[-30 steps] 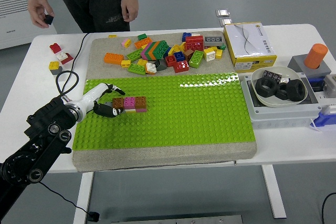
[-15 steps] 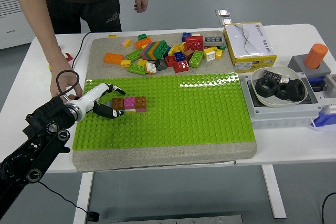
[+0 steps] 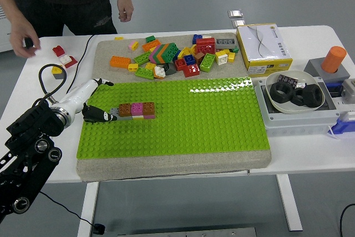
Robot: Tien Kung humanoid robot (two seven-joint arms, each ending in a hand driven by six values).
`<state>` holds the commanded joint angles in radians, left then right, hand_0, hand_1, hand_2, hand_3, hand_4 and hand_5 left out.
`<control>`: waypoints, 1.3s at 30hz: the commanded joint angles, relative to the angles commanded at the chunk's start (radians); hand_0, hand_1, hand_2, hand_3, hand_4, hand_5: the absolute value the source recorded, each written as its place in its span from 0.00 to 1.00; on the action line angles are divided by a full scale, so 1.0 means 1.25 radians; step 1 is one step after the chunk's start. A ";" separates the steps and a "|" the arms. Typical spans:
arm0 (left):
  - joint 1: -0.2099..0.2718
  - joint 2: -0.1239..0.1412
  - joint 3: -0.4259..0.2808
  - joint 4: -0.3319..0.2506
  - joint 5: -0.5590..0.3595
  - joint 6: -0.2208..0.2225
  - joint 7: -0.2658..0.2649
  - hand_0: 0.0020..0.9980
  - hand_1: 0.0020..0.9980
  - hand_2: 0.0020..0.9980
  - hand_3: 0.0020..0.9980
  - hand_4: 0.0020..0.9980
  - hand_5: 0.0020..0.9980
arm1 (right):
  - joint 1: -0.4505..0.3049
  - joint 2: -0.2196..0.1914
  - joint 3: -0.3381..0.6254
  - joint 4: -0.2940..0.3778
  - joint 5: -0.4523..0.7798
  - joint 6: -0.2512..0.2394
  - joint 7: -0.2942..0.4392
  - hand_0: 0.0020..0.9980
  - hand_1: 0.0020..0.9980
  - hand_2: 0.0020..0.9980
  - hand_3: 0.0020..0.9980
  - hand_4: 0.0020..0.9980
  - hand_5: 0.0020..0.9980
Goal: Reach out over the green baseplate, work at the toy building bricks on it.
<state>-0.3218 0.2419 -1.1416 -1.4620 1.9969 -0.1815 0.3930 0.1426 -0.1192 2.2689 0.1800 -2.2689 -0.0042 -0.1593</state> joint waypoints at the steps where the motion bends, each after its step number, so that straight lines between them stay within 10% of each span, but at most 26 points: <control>1: 0.008 -0.001 0.008 -0.019 0.017 0.007 0.006 1.00 0.99 0.98 0.70 1.00 0.56 | 0.000 0.001 0.000 0.000 0.000 0.000 0.000 0.66 0.62 0.60 0.71 0.71 0.98; 11: 0.047 -0.005 0.086 -0.097 0.125 0.086 -0.006 1.00 0.98 0.98 0.68 1.00 0.62 | -0.006 0.010 0.000 0.000 0.000 -0.001 -0.006 0.66 0.62 0.61 0.71 0.71 0.97; 39: 0.054 -0.031 0.096 0.016 0.147 0.124 -0.034 1.00 0.99 0.98 0.68 1.00 0.65 | -0.006 0.014 0.000 0.000 0.000 -0.003 -0.012 0.66 0.62 0.62 0.71 0.70 0.97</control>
<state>-0.2545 0.2029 -1.0213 -1.4417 2.1806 -0.0263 0.3504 0.1346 -0.1015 2.2689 0.1800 -2.2689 -0.0075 -0.1747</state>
